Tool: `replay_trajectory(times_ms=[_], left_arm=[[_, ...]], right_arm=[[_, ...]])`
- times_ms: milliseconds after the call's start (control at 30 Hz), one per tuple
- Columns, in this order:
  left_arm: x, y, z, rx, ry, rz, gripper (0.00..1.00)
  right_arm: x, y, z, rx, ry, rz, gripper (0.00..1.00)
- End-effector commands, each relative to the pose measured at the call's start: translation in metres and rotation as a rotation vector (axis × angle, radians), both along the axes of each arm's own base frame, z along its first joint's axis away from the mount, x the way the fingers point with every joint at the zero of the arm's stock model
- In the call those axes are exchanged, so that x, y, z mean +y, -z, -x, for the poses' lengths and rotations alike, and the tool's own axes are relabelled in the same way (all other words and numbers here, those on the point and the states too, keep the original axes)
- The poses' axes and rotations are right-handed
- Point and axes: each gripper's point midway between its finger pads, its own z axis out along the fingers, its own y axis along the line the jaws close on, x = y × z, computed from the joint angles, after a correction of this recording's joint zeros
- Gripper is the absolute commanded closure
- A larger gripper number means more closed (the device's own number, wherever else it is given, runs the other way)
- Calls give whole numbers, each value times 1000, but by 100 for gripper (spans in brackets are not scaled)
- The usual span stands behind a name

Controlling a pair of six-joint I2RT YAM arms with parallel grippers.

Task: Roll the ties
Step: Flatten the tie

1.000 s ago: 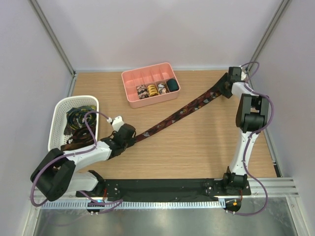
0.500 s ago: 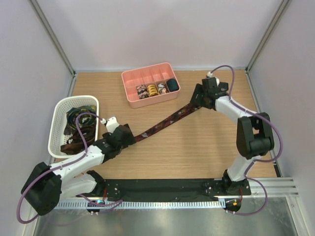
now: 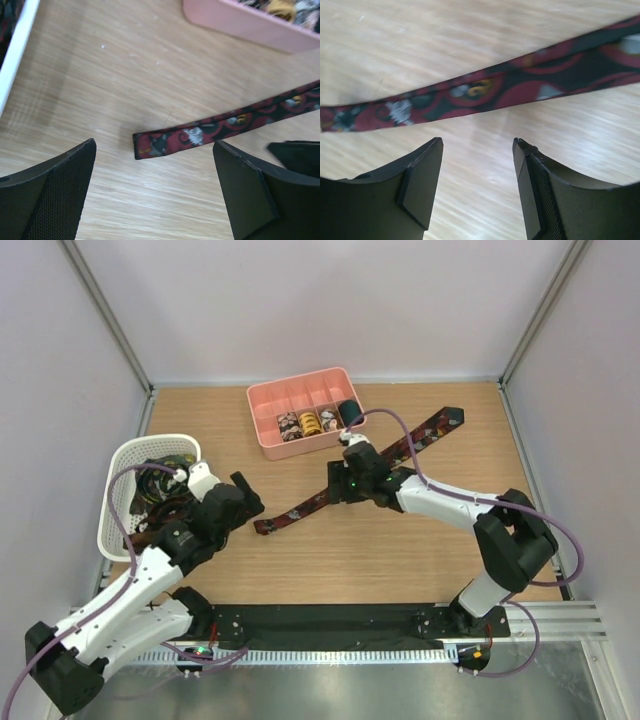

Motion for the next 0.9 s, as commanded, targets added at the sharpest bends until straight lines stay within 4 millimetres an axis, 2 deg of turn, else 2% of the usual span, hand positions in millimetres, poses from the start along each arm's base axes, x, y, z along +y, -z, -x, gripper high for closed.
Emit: replay_trajectory(times_ms=[0,100,200,367,500,867], left_arm=[[13,-30,2,-49,-37,-5,0],[17,-33,5,-60,-48,2,0],[21,-23,9,-57,-58,4,0],[23,-9,13,-40,-58,-6,0],[23,-5,13,-33,-55,-13,0],[25,-3,12,-37,-47,-33,0]], right_arm=[[47,-19,-5,-41,-55,-52,36],[78,-16,-4,-22,-82,-74,38],[95,-8,-9,12,-76,-95,44],[95,4,-15,35,-30,-73,46],[87,13,-17,45,10,-42,47],[76,27,-18,54,54,-7,48]])
